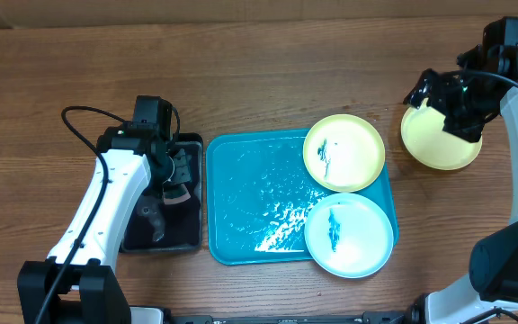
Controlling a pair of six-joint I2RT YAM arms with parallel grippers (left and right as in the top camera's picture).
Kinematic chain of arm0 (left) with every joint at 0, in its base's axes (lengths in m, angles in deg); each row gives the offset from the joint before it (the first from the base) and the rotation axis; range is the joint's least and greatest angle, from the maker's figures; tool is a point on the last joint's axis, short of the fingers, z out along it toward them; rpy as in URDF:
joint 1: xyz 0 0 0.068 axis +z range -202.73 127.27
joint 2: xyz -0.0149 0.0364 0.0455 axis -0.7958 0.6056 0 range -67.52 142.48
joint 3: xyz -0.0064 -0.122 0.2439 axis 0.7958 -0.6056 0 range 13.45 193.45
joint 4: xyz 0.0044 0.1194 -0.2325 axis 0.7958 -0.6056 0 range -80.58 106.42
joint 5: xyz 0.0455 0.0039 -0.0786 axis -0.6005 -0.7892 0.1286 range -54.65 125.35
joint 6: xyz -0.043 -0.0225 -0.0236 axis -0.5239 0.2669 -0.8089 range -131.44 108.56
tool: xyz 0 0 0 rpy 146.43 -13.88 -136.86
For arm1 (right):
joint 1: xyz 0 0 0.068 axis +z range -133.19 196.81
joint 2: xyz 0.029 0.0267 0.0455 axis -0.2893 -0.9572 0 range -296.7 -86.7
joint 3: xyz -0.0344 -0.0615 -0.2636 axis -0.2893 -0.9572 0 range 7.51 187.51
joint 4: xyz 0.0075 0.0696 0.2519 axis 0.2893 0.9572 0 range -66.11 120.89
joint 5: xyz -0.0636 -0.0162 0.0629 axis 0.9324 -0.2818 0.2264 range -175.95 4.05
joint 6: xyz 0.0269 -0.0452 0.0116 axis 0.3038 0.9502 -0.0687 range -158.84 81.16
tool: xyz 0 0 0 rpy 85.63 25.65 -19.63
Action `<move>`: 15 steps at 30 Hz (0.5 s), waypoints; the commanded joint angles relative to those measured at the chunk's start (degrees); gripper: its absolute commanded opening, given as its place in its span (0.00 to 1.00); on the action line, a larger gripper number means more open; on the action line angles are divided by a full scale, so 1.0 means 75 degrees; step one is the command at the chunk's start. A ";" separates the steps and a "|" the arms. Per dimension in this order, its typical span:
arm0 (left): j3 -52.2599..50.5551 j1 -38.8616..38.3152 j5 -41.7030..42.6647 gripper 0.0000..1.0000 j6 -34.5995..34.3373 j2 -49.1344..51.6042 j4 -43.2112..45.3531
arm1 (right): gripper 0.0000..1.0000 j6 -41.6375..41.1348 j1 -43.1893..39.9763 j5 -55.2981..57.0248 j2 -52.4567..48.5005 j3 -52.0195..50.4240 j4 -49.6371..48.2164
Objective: Clean dirty plates on tray and stack at the side
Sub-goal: 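Move the right gripper back to the edge of the white plate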
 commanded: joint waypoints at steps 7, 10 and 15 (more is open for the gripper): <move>0.0026 0.0006 0.0041 0.04 0.0178 0.0015 0.0137 | 0.90 -0.0507 0.1113 0.1070 0.0143 -0.0504 0.1451; 0.0026 0.0006 0.0041 0.04 0.0178 0.0015 0.0140 | 0.90 -0.1212 0.1719 0.1658 0.0545 -0.0953 0.1422; 0.0026 0.0000 0.0041 0.04 0.0178 0.0015 0.0192 | 0.95 -0.2419 0.2672 0.1894 0.1728 -0.2060 0.1349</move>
